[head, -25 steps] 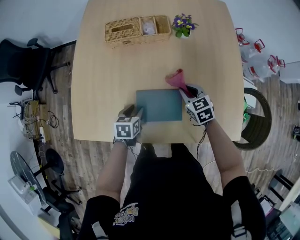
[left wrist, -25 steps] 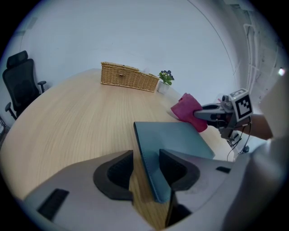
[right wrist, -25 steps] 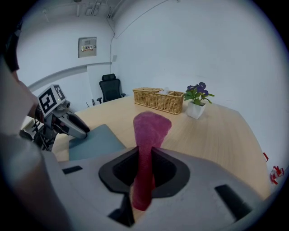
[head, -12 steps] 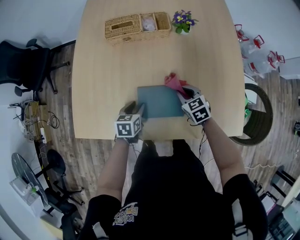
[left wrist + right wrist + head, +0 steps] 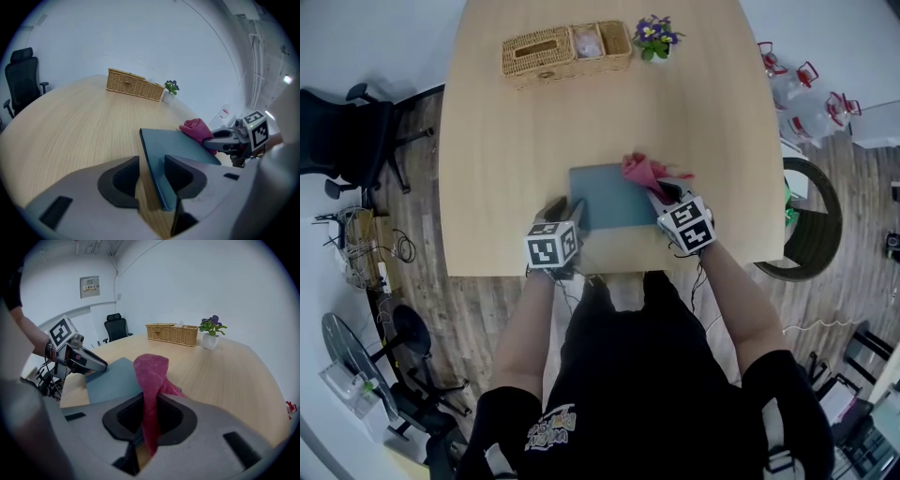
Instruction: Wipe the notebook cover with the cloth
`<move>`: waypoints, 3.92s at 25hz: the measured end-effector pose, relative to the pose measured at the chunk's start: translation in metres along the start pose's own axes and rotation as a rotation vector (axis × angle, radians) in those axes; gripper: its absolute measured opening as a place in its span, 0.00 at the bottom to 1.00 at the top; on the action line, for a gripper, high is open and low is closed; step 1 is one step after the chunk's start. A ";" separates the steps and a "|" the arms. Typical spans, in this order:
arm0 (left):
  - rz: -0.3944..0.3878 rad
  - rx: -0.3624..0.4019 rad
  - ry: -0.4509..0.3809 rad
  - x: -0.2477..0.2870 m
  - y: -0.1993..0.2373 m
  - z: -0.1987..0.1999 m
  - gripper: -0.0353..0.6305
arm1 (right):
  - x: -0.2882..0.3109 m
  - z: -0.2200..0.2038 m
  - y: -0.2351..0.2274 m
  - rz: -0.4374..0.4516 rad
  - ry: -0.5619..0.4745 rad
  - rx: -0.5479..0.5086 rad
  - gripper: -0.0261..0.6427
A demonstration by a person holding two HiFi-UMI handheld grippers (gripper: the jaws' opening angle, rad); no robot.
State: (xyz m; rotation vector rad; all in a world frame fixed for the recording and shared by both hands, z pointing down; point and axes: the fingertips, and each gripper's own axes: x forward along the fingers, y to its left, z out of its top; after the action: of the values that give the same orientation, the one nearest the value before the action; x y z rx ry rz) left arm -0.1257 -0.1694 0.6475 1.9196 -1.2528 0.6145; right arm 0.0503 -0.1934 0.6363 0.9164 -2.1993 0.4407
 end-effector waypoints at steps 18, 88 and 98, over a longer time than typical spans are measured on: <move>0.007 0.004 -0.003 -0.001 0.000 0.001 0.30 | -0.026 -0.027 0.042 0.016 -0.017 0.083 0.14; -0.010 -0.017 0.006 -0.002 0.002 0.000 0.28 | 0.037 0.036 0.067 0.117 0.063 -0.131 0.14; -0.011 -0.020 0.008 -0.003 0.002 0.000 0.28 | 0.021 0.017 0.099 0.142 0.057 -0.092 0.14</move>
State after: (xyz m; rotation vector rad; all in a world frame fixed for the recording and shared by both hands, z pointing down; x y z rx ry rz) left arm -0.1285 -0.1684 0.6456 1.9045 -1.2380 0.6009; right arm -0.0402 -0.1441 0.6354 0.6931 -2.2207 0.4228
